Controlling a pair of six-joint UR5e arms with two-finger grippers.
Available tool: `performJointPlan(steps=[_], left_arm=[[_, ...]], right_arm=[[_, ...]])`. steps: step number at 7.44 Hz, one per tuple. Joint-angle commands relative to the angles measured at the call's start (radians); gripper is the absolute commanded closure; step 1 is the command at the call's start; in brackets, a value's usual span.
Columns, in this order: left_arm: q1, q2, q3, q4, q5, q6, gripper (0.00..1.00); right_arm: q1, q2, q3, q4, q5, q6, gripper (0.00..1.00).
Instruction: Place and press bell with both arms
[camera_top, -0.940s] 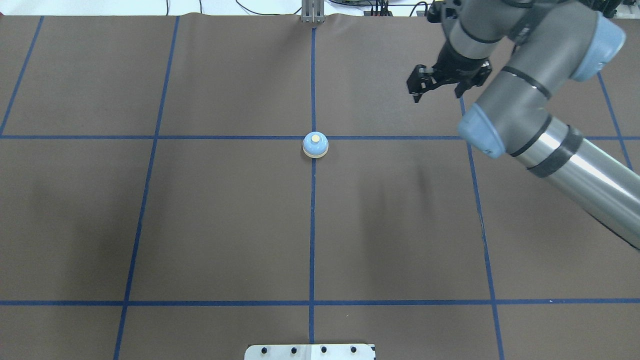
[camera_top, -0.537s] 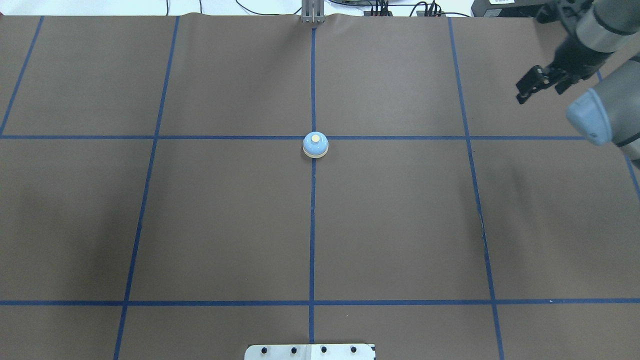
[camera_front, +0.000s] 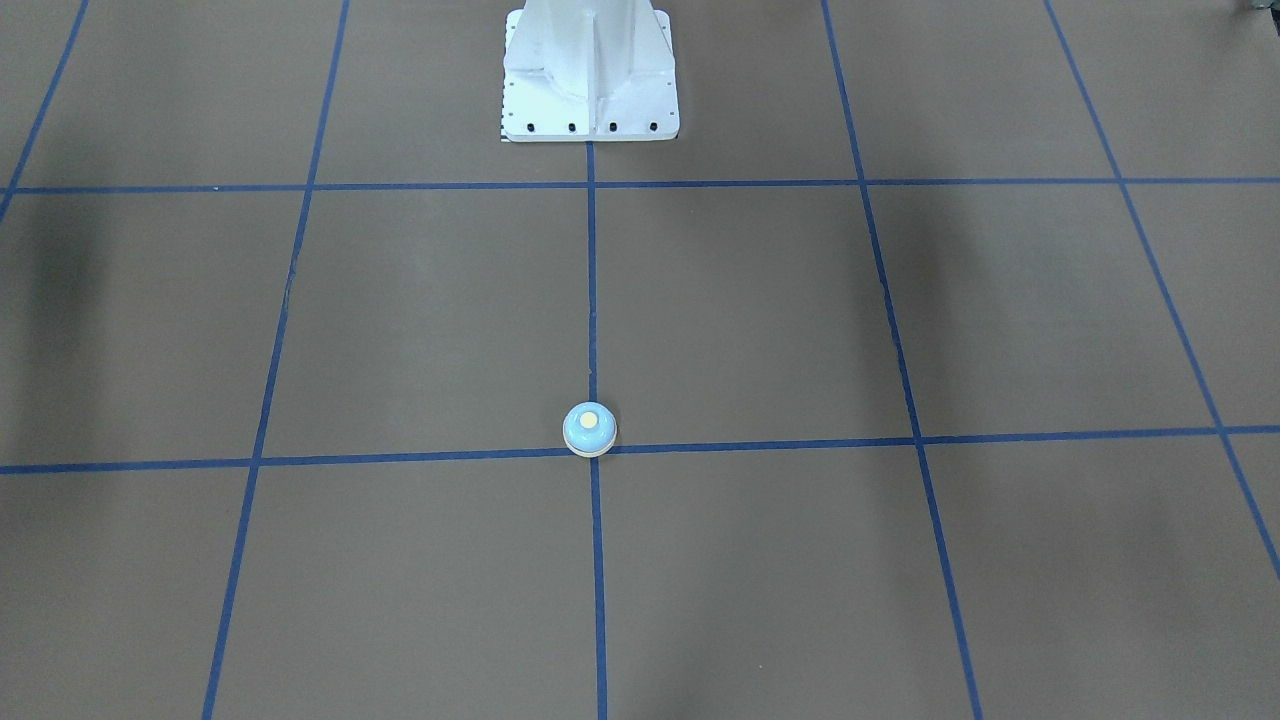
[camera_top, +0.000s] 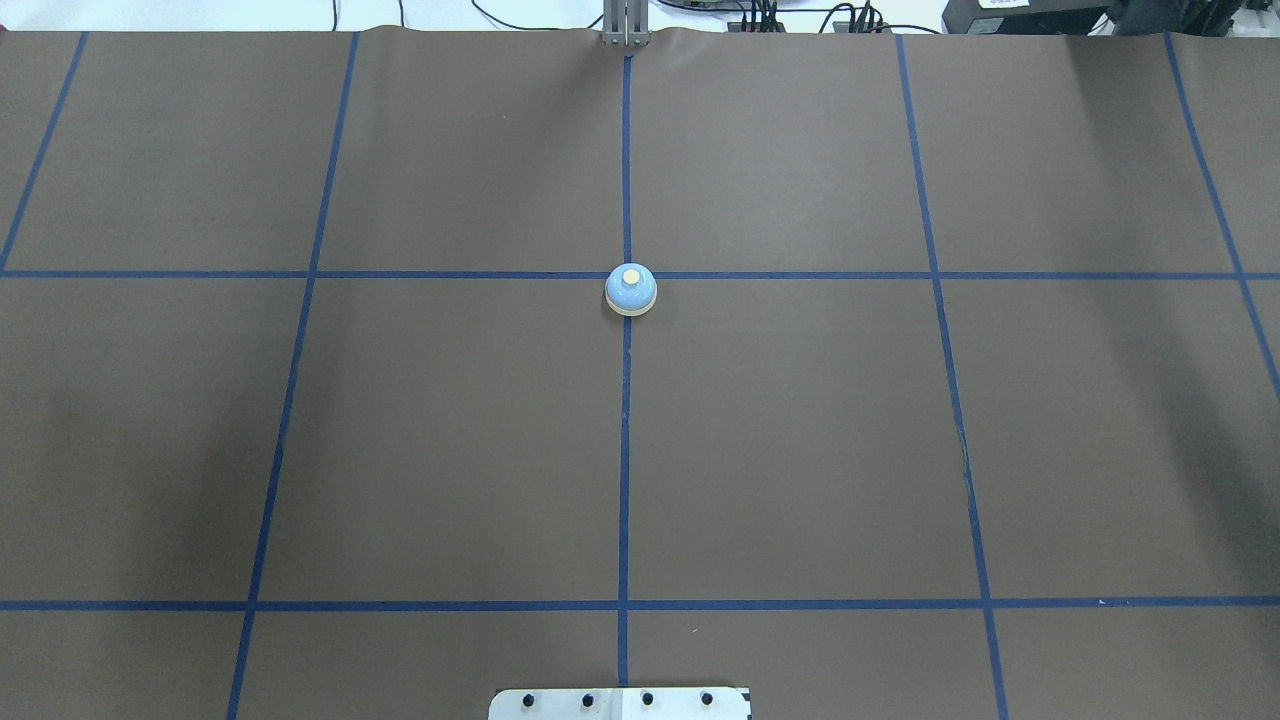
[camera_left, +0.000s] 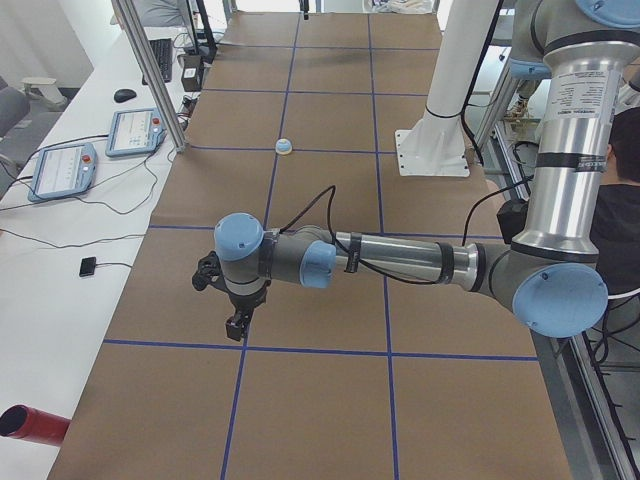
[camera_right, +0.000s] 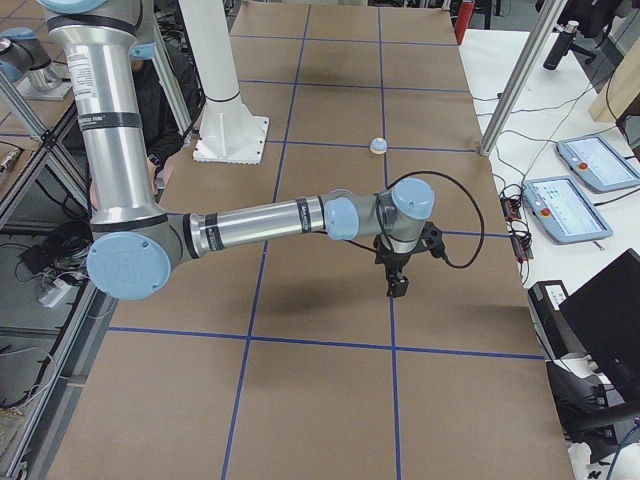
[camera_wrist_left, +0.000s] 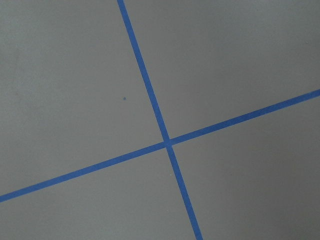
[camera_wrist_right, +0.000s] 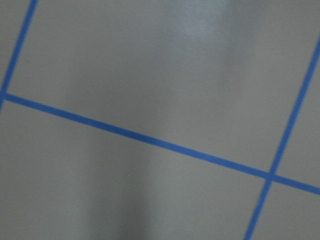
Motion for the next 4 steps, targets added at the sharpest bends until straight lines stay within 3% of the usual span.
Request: performJointPlan(steps=[1, 4], left_arm=[[0.000, 0.000, -0.002, 0.001, 0.001, 0.000, 0.00], [-0.016, 0.033, -0.021, 0.001, 0.001, -0.002, 0.00]], right_arm=[[0.073, -0.087, 0.004, 0.002, 0.015, -0.099, 0.00], [0.114, -0.147, 0.012, 0.000, 0.015, -0.098, 0.00]])
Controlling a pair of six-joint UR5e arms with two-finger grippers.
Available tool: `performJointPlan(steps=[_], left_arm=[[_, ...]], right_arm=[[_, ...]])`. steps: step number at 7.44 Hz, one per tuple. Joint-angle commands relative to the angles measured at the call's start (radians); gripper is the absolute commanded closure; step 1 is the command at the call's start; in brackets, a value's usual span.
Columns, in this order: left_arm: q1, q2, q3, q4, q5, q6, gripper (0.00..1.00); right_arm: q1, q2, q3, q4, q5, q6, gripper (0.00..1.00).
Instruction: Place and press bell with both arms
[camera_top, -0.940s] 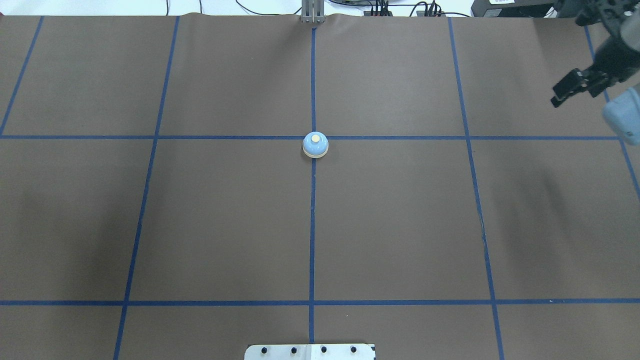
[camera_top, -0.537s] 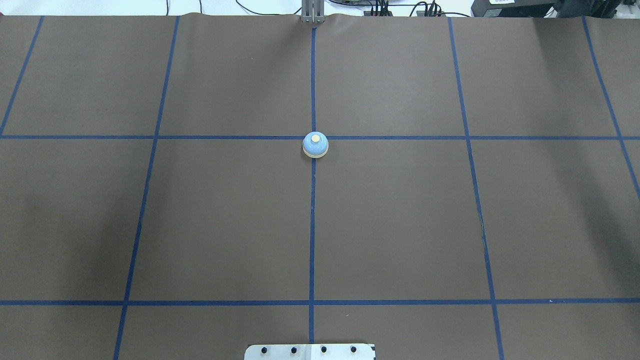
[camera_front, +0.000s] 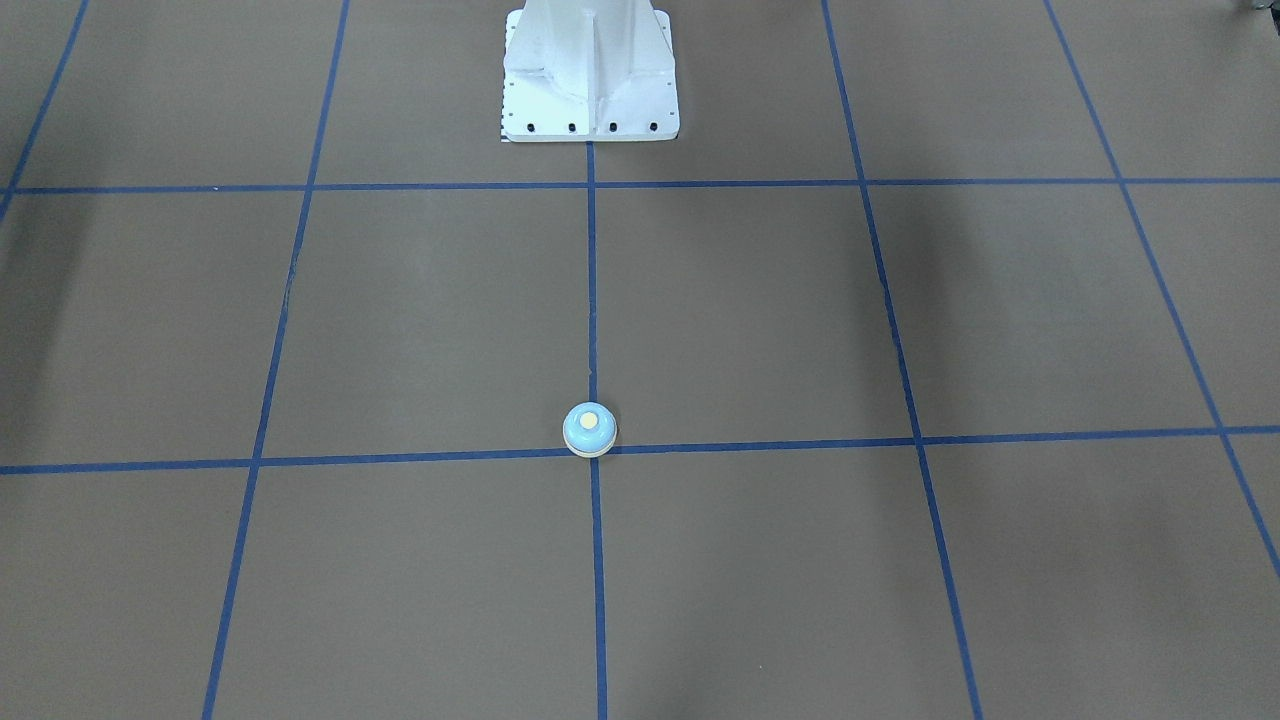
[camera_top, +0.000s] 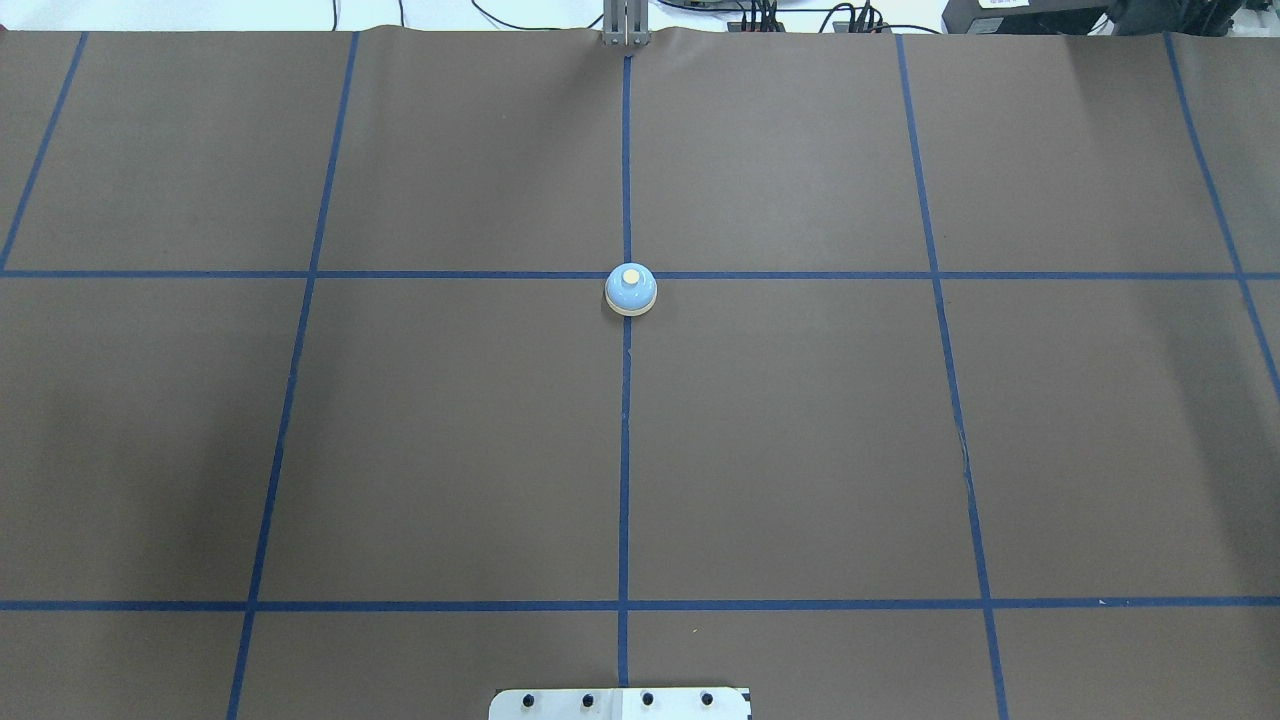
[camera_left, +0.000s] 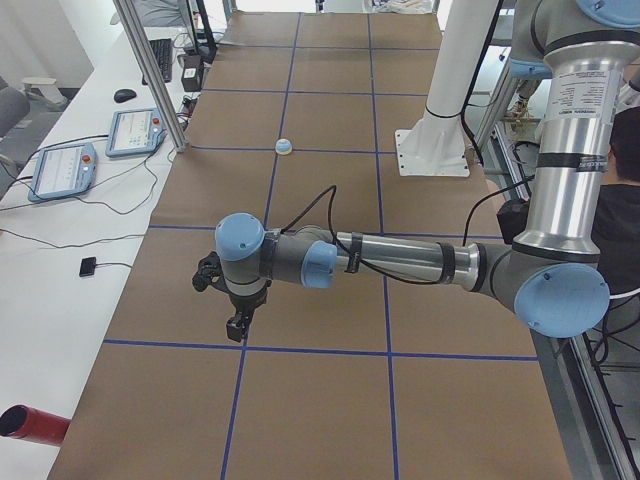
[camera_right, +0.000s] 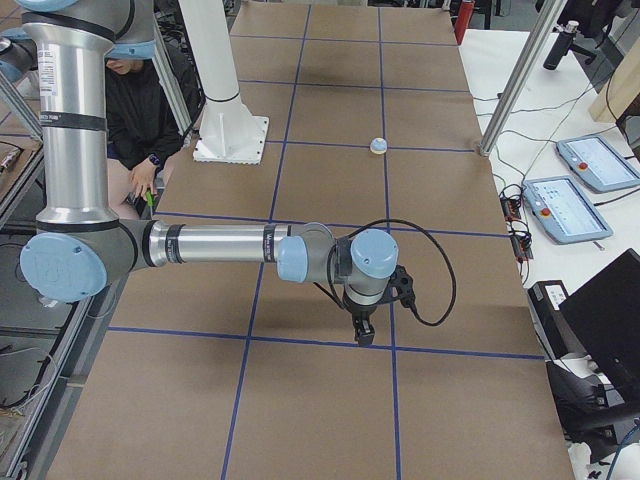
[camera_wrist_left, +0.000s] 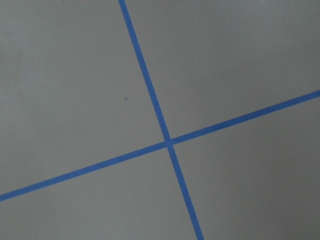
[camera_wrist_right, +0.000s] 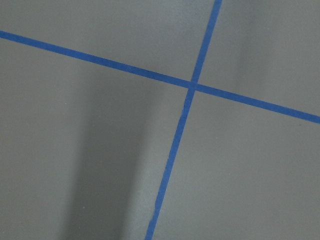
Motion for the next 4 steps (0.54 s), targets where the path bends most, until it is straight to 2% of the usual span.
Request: performJointPlan(steps=[1, 4], left_arm=[[-0.012, 0.052, -0.043, 0.003, 0.000, 0.000, 0.00], [-0.052, 0.086, -0.097, 0.096, 0.001, -0.006, 0.00]], right_arm=[[0.017, -0.032, 0.001, 0.000, -0.003, 0.015, 0.00], [0.020, -0.023, -0.020, 0.000, -0.015, 0.038, 0.00]])
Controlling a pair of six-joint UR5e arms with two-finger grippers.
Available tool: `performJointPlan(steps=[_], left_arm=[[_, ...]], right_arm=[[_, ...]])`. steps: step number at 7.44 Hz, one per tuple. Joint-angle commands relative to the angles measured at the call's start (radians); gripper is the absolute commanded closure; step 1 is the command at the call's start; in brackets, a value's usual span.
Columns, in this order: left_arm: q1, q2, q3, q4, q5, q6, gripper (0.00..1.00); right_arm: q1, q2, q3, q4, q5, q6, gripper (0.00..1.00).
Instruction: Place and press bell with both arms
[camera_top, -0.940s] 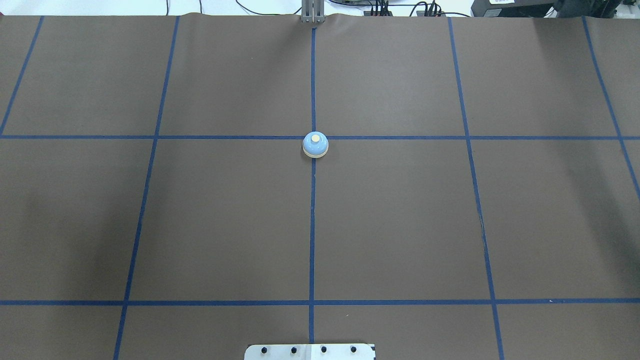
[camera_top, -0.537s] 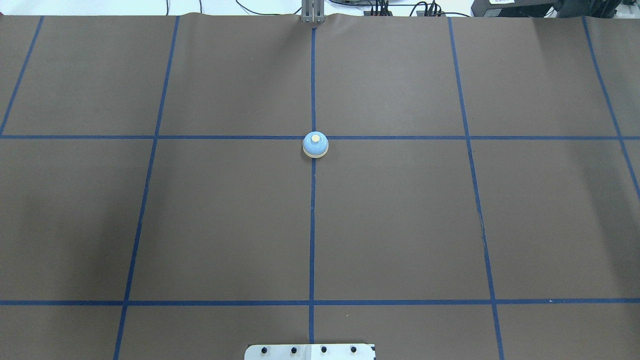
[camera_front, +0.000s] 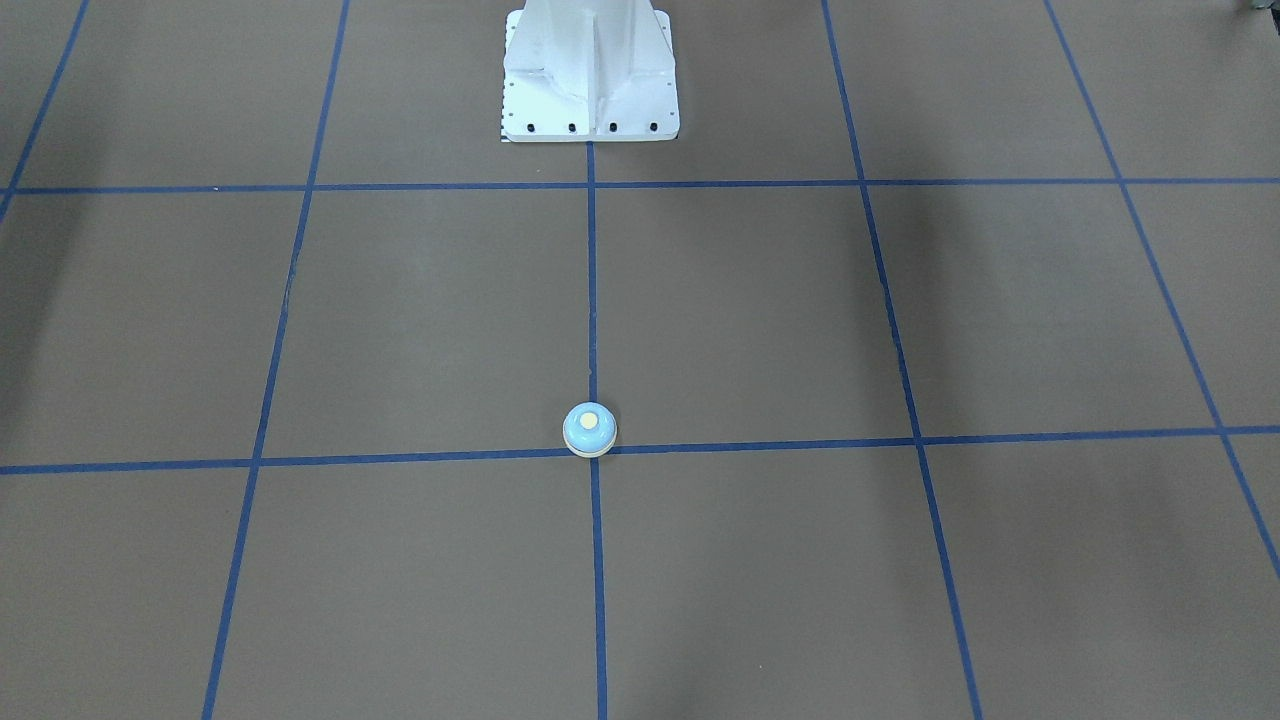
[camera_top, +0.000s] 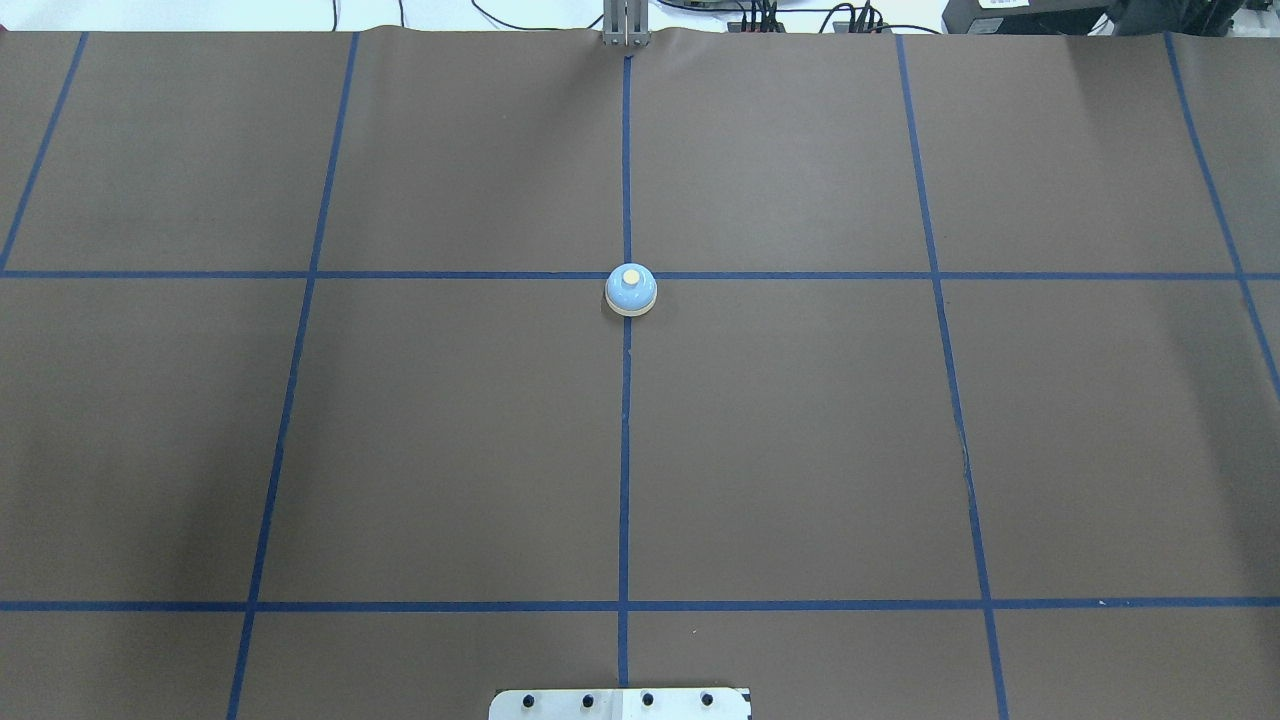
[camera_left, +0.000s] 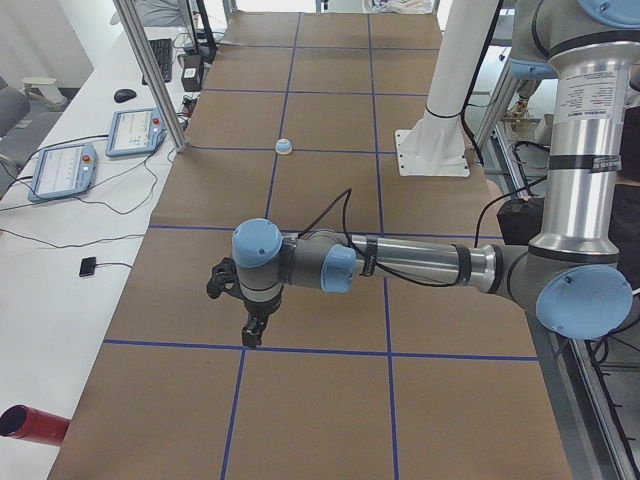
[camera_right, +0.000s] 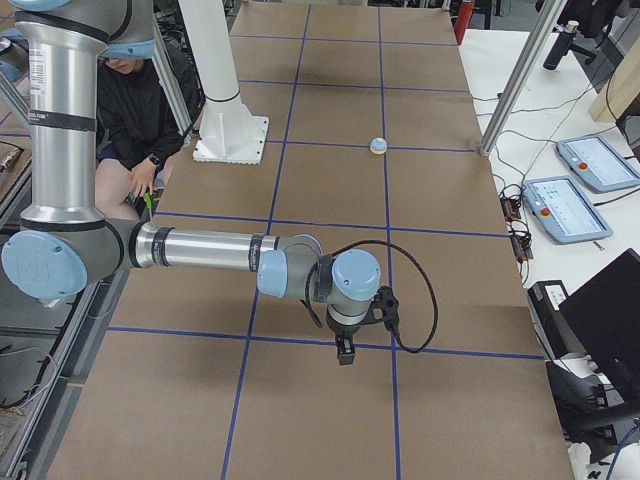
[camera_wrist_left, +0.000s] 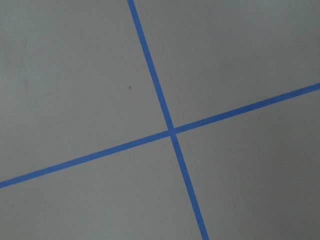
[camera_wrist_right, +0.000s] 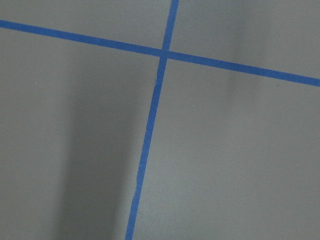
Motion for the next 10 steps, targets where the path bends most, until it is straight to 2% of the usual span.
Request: performJointPlan(steps=[1, 5, 7, 10], left_arm=[[-0.024, 0.008, -0.027, 0.067, 0.000, -0.003, 0.00], [-0.021, 0.008, -0.029, 0.080, 0.003, -0.016, 0.00], [-0.021, 0.008, -0.030, 0.080, 0.003, -0.016, 0.00], [-0.019, 0.008, -0.030, 0.078, 0.004, -0.015, 0.00]], right_arm=[[0.009, -0.007, -0.006, 0.002, -0.003, 0.007, 0.00], [0.046, 0.000, 0.011, -0.008, 0.002, 0.018, 0.00], [0.044, 0.000, 0.069, -0.009, -0.001, 0.146, 0.00], [0.044, -0.010, 0.085, -0.011, 0.008, 0.155, 0.00]])
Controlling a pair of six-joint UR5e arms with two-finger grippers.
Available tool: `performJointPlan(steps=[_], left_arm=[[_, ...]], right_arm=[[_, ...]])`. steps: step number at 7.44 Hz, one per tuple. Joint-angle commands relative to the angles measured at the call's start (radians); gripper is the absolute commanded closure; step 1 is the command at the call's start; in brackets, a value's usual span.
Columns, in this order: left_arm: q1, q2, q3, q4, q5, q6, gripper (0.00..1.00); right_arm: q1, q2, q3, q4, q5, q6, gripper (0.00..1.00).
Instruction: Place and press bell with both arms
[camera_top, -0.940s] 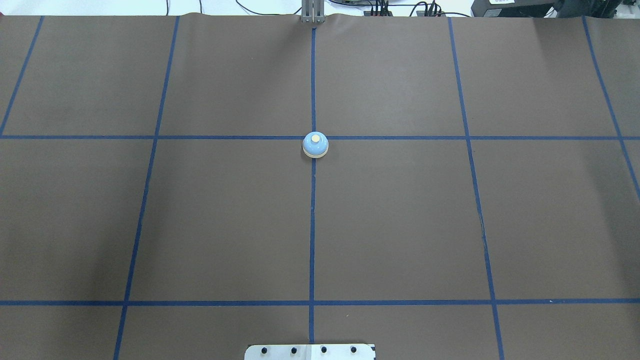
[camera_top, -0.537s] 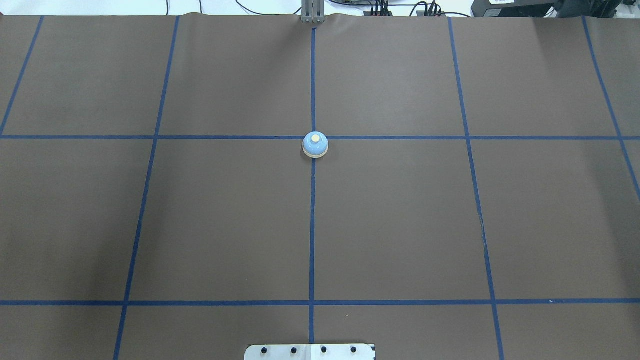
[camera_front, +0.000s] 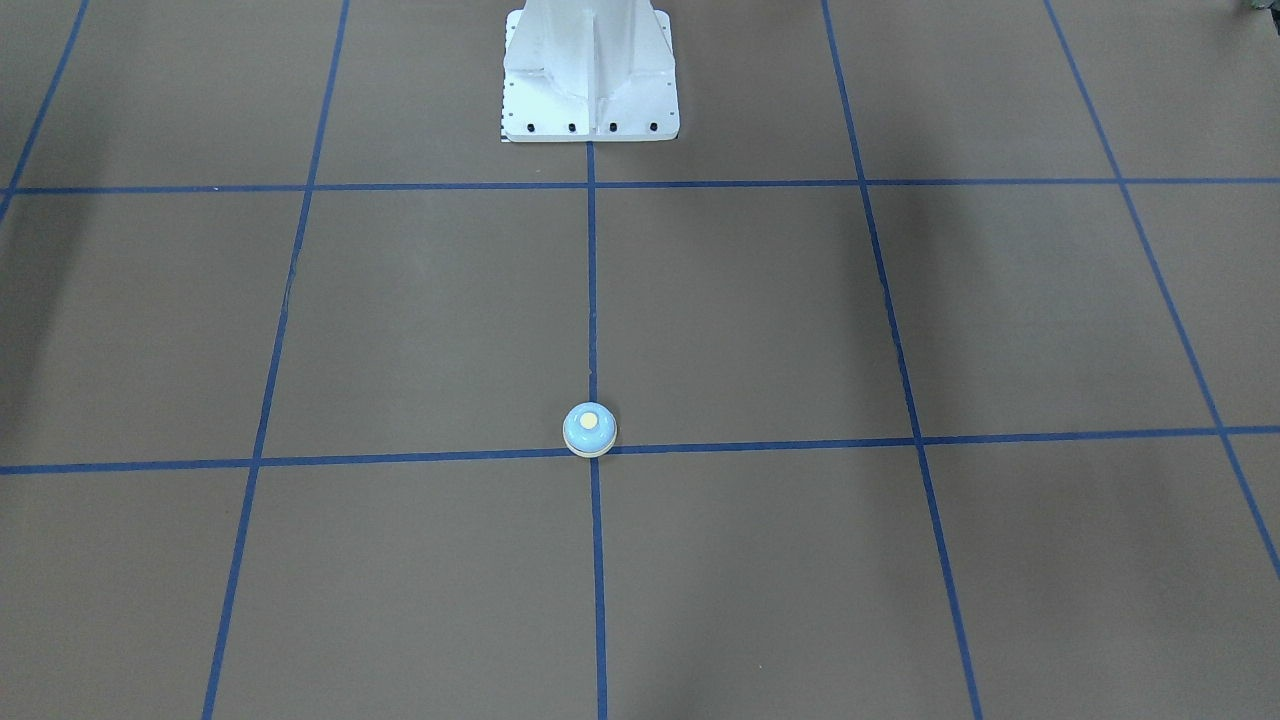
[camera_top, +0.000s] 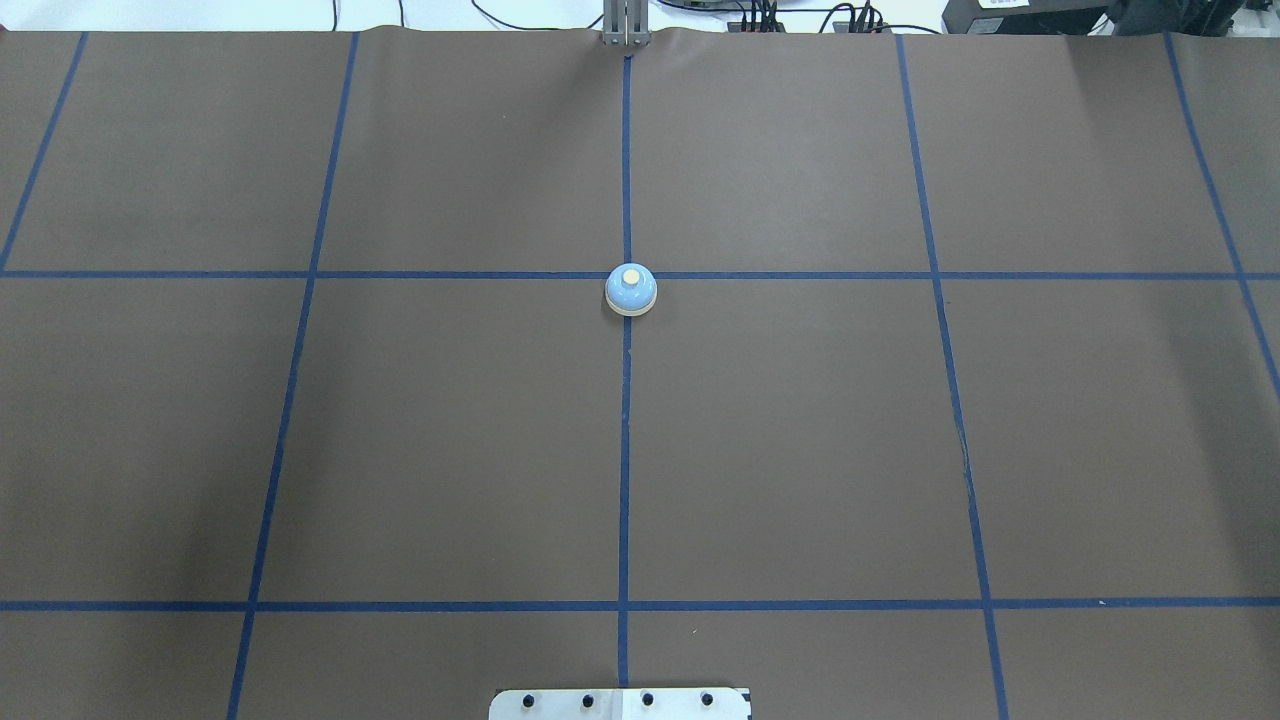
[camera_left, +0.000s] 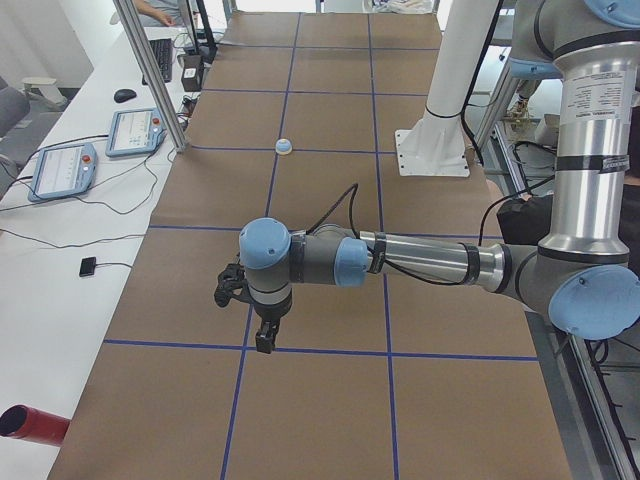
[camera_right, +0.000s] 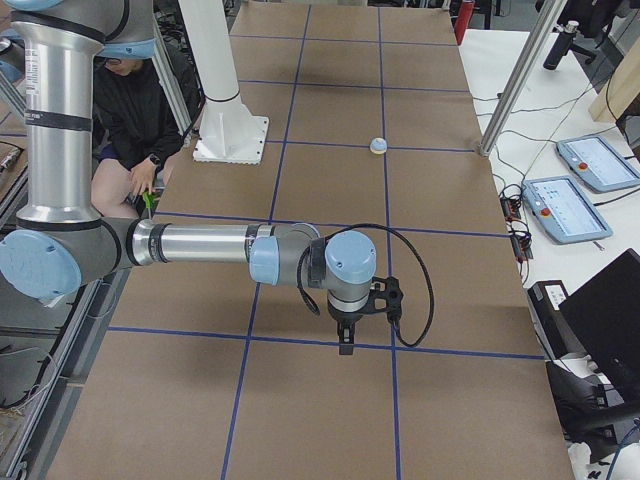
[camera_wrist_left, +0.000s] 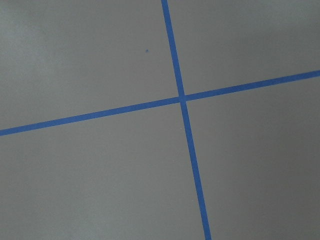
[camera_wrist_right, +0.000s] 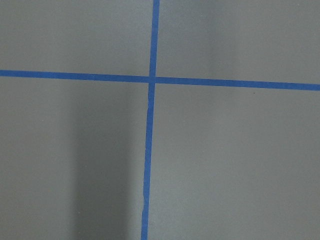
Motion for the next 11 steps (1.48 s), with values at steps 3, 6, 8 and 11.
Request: performJointPlan(steps=[3, 6, 8, 11], left_arm=[[-0.001, 0.000, 0.000, -0.001, 0.001, 0.000, 0.00], [0.001, -0.002, -0.002, -0.001, 0.001, 0.001, 0.00], [0.001, -0.003, -0.002, -0.001, 0.002, 0.001, 0.00], [0.001, -0.003, 0.001, -0.001, 0.016, 0.001, 0.00]], right_arm=[[-0.003, -0.008, 0.003, 0.000, 0.005, 0.006, 0.00], [-0.009, -0.008, 0.003, 0.000, 0.007, 0.006, 0.00], [-0.009, -0.008, 0.003, 0.001, 0.007, 0.006, 0.00], [-0.009, -0.006, 0.003, 0.001, 0.007, 0.006, 0.00]])
